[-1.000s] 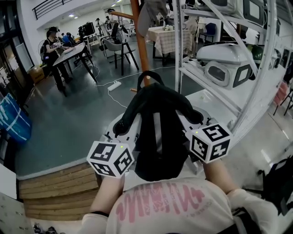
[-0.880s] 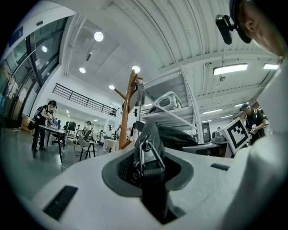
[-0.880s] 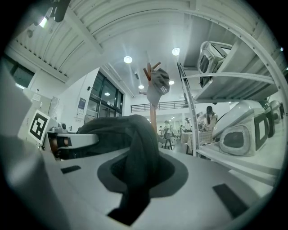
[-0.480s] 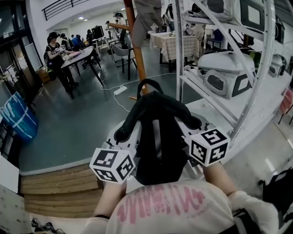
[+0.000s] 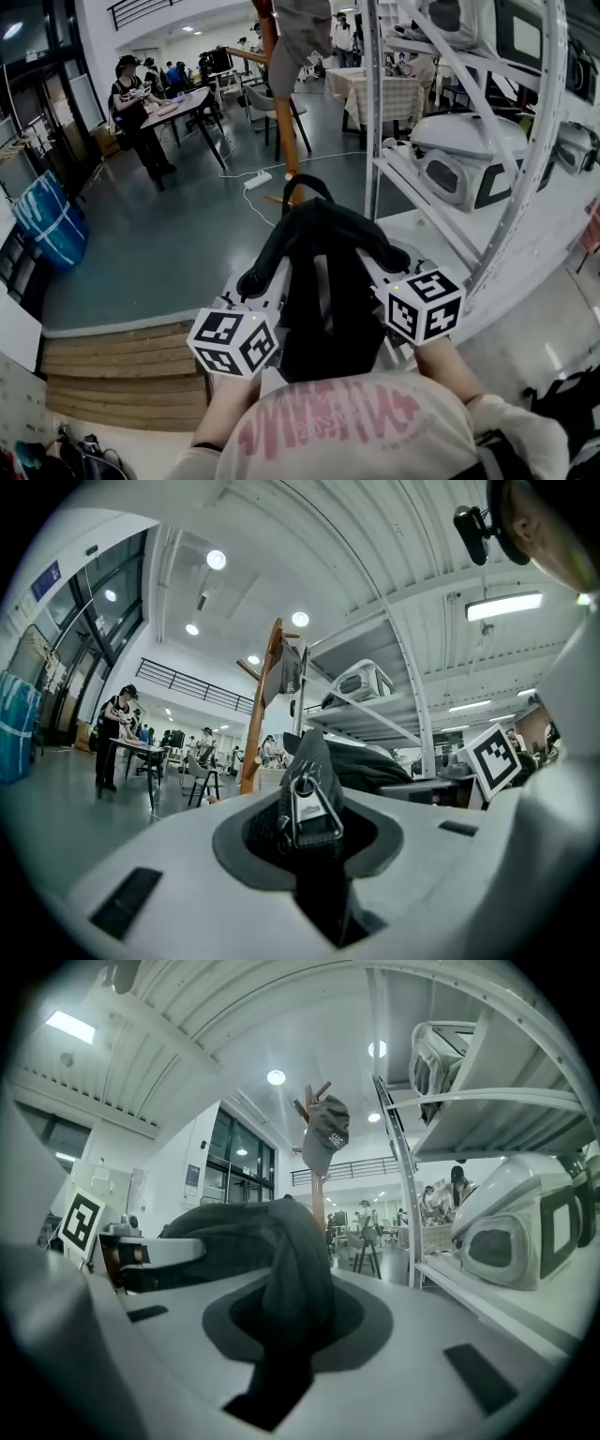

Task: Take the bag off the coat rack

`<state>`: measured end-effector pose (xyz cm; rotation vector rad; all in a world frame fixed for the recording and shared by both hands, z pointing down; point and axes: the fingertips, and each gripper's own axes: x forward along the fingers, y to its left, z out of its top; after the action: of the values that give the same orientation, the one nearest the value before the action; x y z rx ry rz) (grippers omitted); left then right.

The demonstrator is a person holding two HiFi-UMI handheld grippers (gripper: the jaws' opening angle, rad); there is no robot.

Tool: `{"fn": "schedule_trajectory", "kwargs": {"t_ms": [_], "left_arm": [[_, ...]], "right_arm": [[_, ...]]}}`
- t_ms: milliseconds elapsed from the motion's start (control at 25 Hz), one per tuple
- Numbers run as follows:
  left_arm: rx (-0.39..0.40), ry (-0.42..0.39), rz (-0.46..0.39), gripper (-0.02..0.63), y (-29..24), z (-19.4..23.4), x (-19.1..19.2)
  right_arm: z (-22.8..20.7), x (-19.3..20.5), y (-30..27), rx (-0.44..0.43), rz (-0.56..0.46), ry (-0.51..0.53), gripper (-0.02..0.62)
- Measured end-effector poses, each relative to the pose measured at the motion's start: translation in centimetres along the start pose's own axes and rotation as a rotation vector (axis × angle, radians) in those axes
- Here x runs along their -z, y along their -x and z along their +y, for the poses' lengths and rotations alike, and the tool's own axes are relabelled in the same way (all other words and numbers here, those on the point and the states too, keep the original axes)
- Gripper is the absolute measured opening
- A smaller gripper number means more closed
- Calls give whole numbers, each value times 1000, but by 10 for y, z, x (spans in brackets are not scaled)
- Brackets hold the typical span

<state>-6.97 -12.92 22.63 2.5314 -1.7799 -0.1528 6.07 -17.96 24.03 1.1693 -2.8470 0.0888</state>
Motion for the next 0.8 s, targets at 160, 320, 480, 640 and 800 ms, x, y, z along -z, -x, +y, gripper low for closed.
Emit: {"fn": "schedule_trajectory", "kwargs": {"t_ms": [160, 320, 480, 640, 800], "left_arm": [[-18, 10, 6, 75, 5, -7, 5], [-46, 11, 16, 75, 15, -10, 8], [-62, 9, 25, 75, 22, -14, 12], [-65, 9, 33, 75, 28, -21, 19], [-64, 13, 36, 75, 33, -29, 29]], "right_arm": [[-1, 5, 6, -17, 0, -3, 77], [5, 11, 9, -42, 4, -11, 77], [10, 17, 16, -56, 12, -23, 77], [12, 26, 24, -60, 21, -34, 75], [11, 35, 35, -54, 27, -38, 75]]}}
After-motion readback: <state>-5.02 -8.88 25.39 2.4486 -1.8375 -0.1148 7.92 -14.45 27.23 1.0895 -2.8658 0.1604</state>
